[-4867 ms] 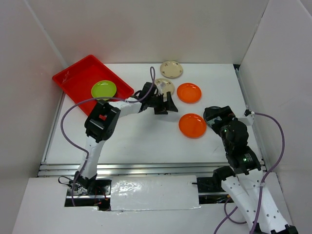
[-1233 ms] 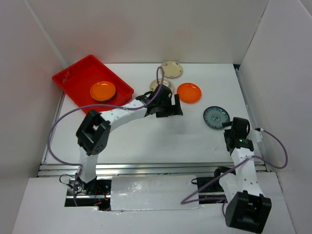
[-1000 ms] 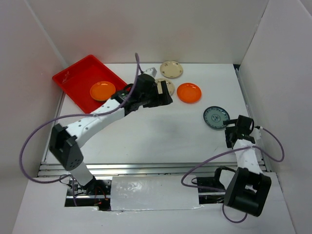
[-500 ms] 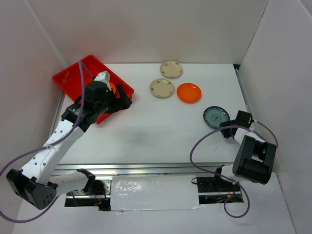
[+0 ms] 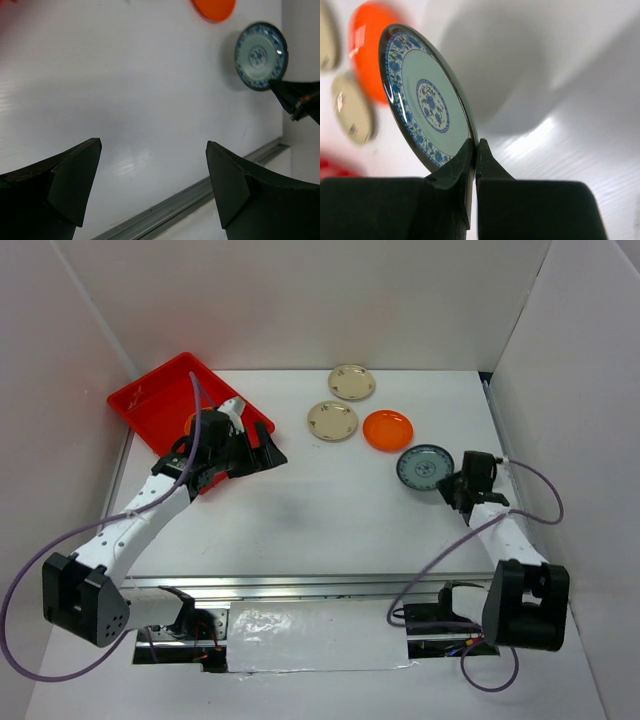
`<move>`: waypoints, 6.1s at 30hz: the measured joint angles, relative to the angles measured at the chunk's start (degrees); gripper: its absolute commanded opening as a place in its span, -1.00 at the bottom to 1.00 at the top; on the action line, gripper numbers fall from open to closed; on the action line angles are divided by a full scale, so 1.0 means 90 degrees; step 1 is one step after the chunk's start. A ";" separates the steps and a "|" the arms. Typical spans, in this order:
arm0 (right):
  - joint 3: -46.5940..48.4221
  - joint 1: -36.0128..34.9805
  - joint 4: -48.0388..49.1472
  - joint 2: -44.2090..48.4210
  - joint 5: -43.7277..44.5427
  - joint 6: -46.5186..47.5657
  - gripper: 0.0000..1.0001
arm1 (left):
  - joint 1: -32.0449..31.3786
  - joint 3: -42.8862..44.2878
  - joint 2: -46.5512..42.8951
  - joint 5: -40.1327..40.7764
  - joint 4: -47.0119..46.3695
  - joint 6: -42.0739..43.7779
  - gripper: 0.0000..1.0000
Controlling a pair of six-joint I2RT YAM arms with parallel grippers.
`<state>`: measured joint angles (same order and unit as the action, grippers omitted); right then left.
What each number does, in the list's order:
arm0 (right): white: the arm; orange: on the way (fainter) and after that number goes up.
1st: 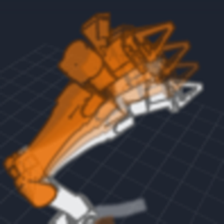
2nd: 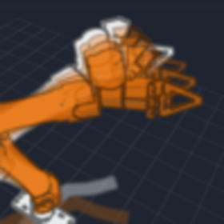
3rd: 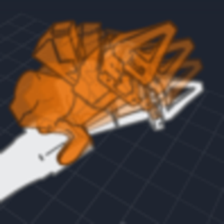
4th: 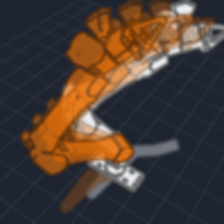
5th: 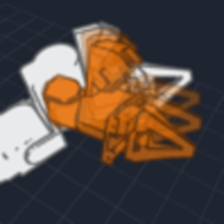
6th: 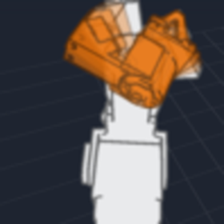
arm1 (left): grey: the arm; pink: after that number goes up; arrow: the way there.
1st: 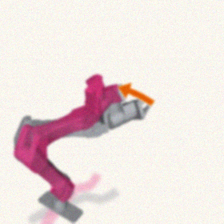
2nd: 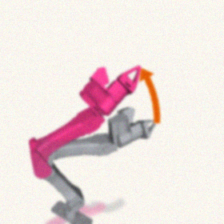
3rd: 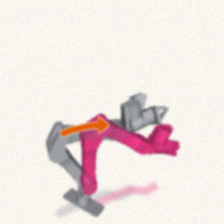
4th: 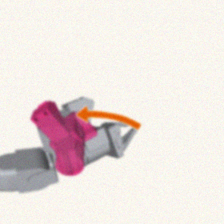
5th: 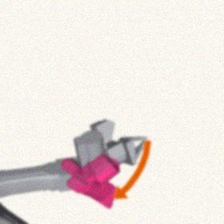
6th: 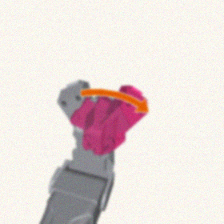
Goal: Place the plates into the plastic bin on the countertop
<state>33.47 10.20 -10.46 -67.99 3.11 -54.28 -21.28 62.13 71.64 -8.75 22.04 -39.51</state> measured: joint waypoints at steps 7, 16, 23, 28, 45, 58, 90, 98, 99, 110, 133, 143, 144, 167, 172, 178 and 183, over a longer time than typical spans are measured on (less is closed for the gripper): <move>0.1022 -0.1921 -0.0270 0.0342 -0.0342 0.0775 -1.00 | 0.0000 -0.0250 0.1273 -0.2096 -0.2108 -0.0476 0.99; 0.1285 -0.3028 -0.0102 -0.0432 -0.1960 0.1069 -1.00 | -0.0107 0.0024 0.2047 -0.2883 -0.2841 -0.0646 0.97; 0.1333 -0.3322 0.0321 -0.0435 -0.2305 0.1020 -1.00 | -0.0109 0.0253 0.2370 -0.2375 -0.2193 -0.0308 0.77; 0.1506 -0.3434 0.0527 -0.0631 -0.2548 0.0996 -1.00 | -0.0090 0.0253 0.2407 -0.2300 -0.1965 -0.0197 -0.74; 0.1974 -0.2404 0.0879 -0.1088 -0.2713 0.1015 1.00 | 0.3201 0.0228 0.1826 -0.0466 -0.1464 -0.1307 -1.00; 0.1724 -0.2399 0.0787 -0.1001 -0.2754 0.1302 1.00 | 0.4187 0.2050 0.4073 -0.0114 -0.1069 -0.1445 0.21; 0.5637 -0.0770 -0.0658 -0.5935 -0.1530 0.0736 -0.36 | 0.1552 0.2288 0.0743 0.1234 0.1467 -0.0158 0.99; 0.5493 -0.0639 -0.0398 -0.5967 -0.1887 0.0478 -1.00 | 0.1443 0.2169 0.1047 0.1209 0.1440 -0.0083 0.99; 0.5255 -0.0648 -0.0328 -0.5819 -0.1804 0.0442 -1.00 | 0.1394 0.2125 0.1088 0.1117 0.1384 -0.0046 0.99; 0.3779 -0.2594 -0.0357 -0.2344 -0.0760 0.1375 -1.00 | 0.0294 0.2443 0.2900 -0.1399 0.0049 0.0381 0.99; 0.2494 -0.2526 0.1387 -0.2004 -0.4371 0.1078 1.00 | 0.0240 0.2832 0.3400 -0.2144 -0.0435 0.0342 -1.00; 0.1967 -0.2074 0.1294 -0.1923 -0.3861 0.1224 1.00 | 0.2939 0.2611 0.3191 0.0410 -0.0381 -0.0539 -1.00; 0.1953 -0.2072 0.1294 -0.1921 -0.3861 0.1258 1.00 | 0.3213 0.2637 0.3269 0.0503 -0.0435 -0.0624 -1.00; 0.2557 -0.2329 0.0784 -0.2237 -0.3417 0.1489 1.00 | 0.3072 0.4602 0.4826 0.1396 0.1644 -0.0432 0.99; 0.3504 -0.2368 0.0597 -0.3364 -0.2448 0.1132 1.00 | 0.2965 0.4624 0.4770 0.1899 0.2353 -0.0440 0.99; 0.5047 -0.2336 0.0189 -0.5061 -0.2210 0.0784 0.95 | 0.2837 0.4371 0.4335 0.2339 0.2766 -0.0415 0.99; 0.6246 -0.2300 0.0078 -0.6356 -0.2339 0.0588 0.67 | 0.2004 0.3674 0.2931 0.2664 0.2725 -0.0267 0.99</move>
<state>89.69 -10.50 -9.76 -125.19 -17.93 -48.99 -3.25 95.20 98.02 15.22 46.57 -41.91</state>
